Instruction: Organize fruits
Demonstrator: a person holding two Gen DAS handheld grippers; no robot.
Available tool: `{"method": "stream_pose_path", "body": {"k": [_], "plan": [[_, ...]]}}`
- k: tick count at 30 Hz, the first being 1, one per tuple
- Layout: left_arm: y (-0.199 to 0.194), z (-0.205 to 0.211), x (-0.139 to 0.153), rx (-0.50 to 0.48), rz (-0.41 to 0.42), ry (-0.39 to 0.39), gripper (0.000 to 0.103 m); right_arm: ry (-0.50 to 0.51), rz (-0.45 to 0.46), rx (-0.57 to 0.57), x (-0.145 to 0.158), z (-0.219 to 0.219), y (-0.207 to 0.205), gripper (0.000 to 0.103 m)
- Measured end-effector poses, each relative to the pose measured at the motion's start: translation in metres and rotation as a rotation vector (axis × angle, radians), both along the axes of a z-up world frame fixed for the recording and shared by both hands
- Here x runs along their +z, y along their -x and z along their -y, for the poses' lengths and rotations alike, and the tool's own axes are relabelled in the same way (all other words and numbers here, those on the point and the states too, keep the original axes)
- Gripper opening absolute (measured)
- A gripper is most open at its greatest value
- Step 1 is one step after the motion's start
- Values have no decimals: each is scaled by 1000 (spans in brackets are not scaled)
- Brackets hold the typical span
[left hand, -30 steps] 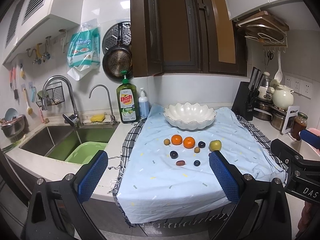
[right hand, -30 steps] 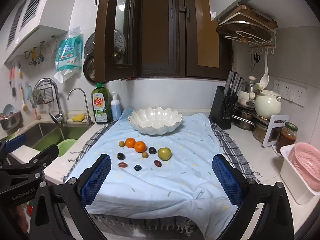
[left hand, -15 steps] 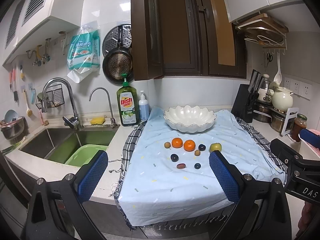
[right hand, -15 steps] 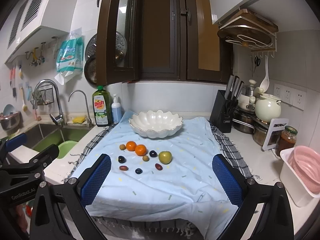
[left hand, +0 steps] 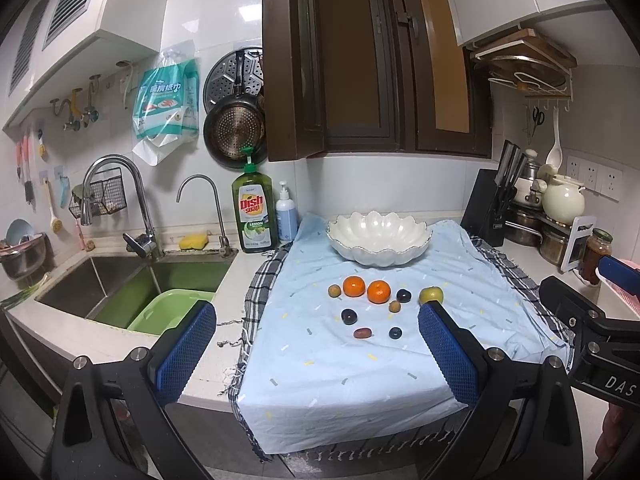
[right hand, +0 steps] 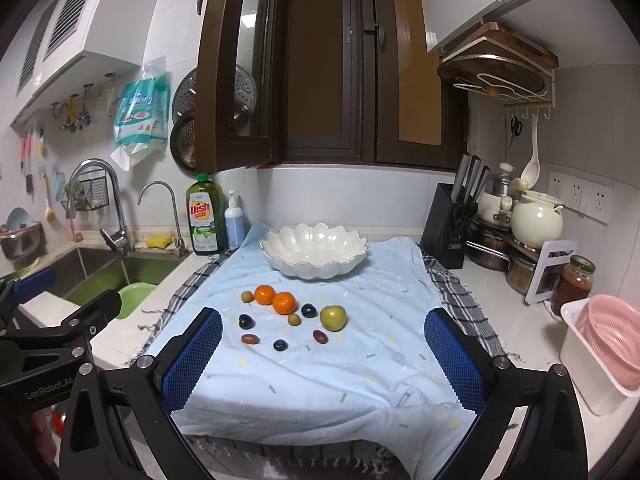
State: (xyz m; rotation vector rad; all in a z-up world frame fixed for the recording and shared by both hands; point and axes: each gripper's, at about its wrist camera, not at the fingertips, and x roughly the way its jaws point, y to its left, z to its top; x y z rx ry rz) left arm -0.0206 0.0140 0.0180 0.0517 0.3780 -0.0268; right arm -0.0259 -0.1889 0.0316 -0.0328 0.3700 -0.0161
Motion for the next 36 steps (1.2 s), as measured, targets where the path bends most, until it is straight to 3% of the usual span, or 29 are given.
{"method": "stream_pose_path", "body": {"k": [18,28,36], "plan": [[-16,-6,-3,-31,-14,-3,103,10,-5,-3,6,-13,-11,103],[-47,-24,-32,-79,-99,-5,102,-3,-58,-25,-27,-28,-35,102],[-82,-16,-55,-124,-161,-41,84,-3,-104,-5,-53,-30,-69,96]]}}
